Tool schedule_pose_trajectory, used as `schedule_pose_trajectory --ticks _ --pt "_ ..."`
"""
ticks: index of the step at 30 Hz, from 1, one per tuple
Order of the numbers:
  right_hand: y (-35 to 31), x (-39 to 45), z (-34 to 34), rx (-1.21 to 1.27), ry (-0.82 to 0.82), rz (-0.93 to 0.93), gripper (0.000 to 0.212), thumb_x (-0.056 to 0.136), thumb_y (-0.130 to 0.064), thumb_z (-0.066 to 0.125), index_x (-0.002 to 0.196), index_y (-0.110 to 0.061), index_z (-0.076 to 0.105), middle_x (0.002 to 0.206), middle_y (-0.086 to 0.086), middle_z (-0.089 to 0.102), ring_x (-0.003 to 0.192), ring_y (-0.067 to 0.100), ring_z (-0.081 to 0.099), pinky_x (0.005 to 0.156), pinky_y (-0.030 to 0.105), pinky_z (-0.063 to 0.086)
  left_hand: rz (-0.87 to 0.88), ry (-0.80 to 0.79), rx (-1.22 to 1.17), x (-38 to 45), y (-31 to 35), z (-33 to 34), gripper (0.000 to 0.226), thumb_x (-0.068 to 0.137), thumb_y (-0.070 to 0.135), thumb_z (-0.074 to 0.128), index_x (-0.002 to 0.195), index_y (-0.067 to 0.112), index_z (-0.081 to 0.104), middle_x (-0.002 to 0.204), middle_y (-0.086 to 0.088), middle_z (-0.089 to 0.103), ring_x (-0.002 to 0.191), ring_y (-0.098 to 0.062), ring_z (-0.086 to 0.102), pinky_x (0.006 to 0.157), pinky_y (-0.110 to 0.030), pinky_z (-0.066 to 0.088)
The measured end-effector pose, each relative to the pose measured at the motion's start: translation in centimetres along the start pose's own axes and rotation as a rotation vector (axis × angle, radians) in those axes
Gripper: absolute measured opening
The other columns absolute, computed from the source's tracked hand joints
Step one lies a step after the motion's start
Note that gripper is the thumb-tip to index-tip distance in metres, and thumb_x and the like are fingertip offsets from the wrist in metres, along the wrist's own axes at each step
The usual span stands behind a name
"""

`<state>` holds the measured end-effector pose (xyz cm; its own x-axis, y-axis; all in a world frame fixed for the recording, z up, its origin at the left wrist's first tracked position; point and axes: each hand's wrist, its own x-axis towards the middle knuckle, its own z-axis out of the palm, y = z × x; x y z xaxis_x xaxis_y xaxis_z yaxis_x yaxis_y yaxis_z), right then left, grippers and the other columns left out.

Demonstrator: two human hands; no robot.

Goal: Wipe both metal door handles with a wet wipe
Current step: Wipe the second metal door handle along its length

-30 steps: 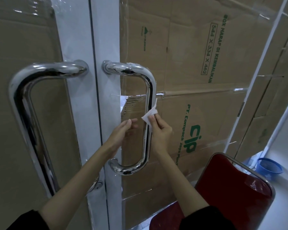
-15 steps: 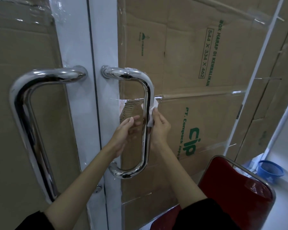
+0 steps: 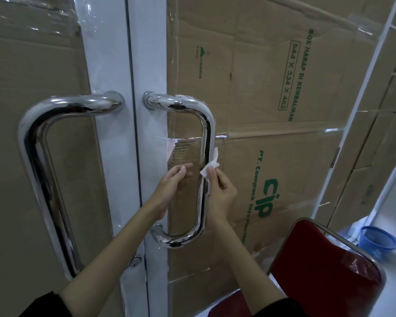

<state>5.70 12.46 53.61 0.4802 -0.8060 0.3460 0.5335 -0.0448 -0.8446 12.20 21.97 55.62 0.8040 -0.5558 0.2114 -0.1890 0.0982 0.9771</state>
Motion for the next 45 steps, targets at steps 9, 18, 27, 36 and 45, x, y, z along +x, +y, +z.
schedule_pose_trajectory --ticks 9,18,27,36,45 --pt "-0.9 0.9 -0.8 -0.15 -0.011 -0.151 0.018 0.078 -0.009 0.075 0.07 -0.018 0.061 0.084 0.007 0.06 0.074 0.009 0.057 0.071 0.021 0.05 -0.006 -0.03 -0.024 -0.2 -0.5 0.4 0.026 0.099 0.033 0.045 0.118 0.03 0.063 0.113 -0.001 0.068 0.11 -0.022 0.061 0.096 -0.04 0.046" --pt "2.9 -3.5 -2.5 -0.315 -0.139 -0.045 0.016 0.078 -0.009 0.074 0.075 -0.022 0.067 0.085 0.003 0.061 0.07 0.002 0.058 0.069 0.016 0.048 -0.203 -0.128 -0.145 -1.9 -1.3 0.1 0.035 0.092 0.037 0.057 0.105 0.004 0.057 0.092 -0.012 0.066 0.082 -0.019 0.063 0.087 -0.034 0.053" --pt "1.1 -3.5 -3.5 -0.328 -0.323 0.038 0.015 0.086 -0.015 0.068 0.099 -0.018 0.073 0.095 0.005 0.07 0.085 0.015 0.066 0.075 0.024 0.055 -0.137 0.012 -0.113 -2.1 -2.2 -1.3 0.014 0.087 0.017 0.065 0.076 0.009 0.062 0.08 -0.009 0.066 0.075 -0.018 0.063 0.067 -0.023 0.055" --pt "0.0 -1.0 -5.8 -0.231 -0.13 0.183 0.013 0.092 -0.013 0.059 0.095 -0.017 0.071 0.083 -0.001 0.067 0.078 0.011 0.062 0.06 0.012 0.047 0.112 0.382 0.247 -0.1 -2.3 1.5 0.018 0.087 0.036 0.064 0.082 0.02 0.07 0.071 0.006 0.064 0.07 -0.013 0.057 0.062 -0.028 0.044" --pt "0.5 -1.5 -6.7 -0.185 -0.115 0.269 0.014 0.094 -0.012 0.055 0.093 -0.016 0.068 0.084 0.0 0.066 0.068 0.005 0.059 0.059 0.012 0.047 0.009 0.413 -0.294 -5.5 -9.9 7.4 0.024 0.097 0.036 0.048 0.106 0.028 0.069 0.091 0.012 0.068 0.094 -0.008 0.062 0.078 -0.02 0.046"
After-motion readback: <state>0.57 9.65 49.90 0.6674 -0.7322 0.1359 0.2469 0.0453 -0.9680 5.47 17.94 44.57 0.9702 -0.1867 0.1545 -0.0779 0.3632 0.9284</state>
